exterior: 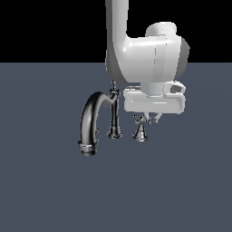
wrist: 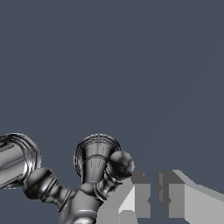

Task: Turn on the faucet by rotating a designated handle.

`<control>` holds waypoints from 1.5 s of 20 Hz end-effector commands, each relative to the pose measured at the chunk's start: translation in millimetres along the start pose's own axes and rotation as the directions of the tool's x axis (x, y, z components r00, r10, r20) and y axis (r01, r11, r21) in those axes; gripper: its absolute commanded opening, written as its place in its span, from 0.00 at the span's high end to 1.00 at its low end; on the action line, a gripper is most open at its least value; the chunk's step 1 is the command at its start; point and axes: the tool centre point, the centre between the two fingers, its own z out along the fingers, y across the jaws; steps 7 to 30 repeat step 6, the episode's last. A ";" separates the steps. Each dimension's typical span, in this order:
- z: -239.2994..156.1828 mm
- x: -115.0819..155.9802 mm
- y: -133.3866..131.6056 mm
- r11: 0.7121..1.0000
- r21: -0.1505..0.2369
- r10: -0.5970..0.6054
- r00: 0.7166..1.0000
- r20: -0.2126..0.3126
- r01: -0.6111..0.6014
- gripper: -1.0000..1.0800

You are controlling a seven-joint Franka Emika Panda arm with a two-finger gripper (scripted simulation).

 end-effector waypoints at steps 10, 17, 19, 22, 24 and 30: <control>6.1 41.8 -110.7 0.988 0.054 -0.139 0.981 -0.132 0.148 0.83; 6.1 41.8 -110.7 0.988 0.054 -0.139 0.981 -0.132 0.148 0.83; 6.1 41.8 -110.7 0.988 0.054 -0.139 0.981 -0.132 0.148 0.83; 6.1 41.8 -110.7 0.988 0.054 -0.139 0.981 -0.132 0.148 0.83; 6.1 41.8 -110.7 0.988 0.054 -0.139 0.981 -0.132 0.148 0.83; 6.1 41.8 -110.7 0.988 0.054 -0.139 0.981 -0.132 0.148 0.83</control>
